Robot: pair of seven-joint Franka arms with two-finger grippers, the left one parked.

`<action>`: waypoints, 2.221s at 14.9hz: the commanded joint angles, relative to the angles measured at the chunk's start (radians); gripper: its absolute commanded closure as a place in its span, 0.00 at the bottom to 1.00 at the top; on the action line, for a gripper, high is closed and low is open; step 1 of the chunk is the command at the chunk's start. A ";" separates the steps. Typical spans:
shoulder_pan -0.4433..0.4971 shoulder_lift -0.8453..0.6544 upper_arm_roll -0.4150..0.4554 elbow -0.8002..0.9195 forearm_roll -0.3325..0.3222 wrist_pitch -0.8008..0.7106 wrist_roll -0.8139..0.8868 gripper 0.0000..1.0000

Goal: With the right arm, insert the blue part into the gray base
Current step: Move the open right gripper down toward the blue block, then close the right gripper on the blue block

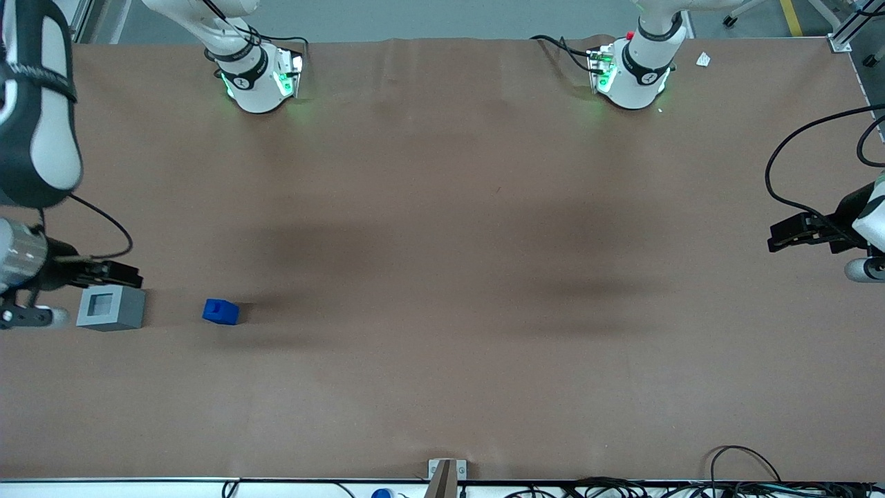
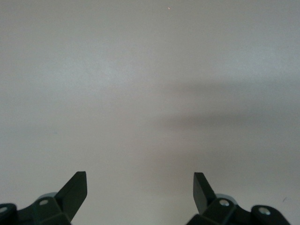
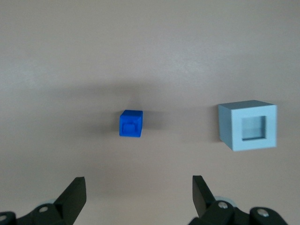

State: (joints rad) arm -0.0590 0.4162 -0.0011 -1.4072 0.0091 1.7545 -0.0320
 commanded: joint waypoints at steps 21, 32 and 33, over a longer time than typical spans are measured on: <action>0.010 0.276 0.006 0.001 0.002 0.284 0.038 0.00; 0.036 0.276 0.010 -0.165 0.078 0.354 0.124 0.00; 0.034 0.259 0.010 -0.209 0.077 0.400 0.116 0.00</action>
State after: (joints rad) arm -0.0130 0.7244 0.0068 -1.5067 0.0694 2.0757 0.0784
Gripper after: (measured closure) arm 0.000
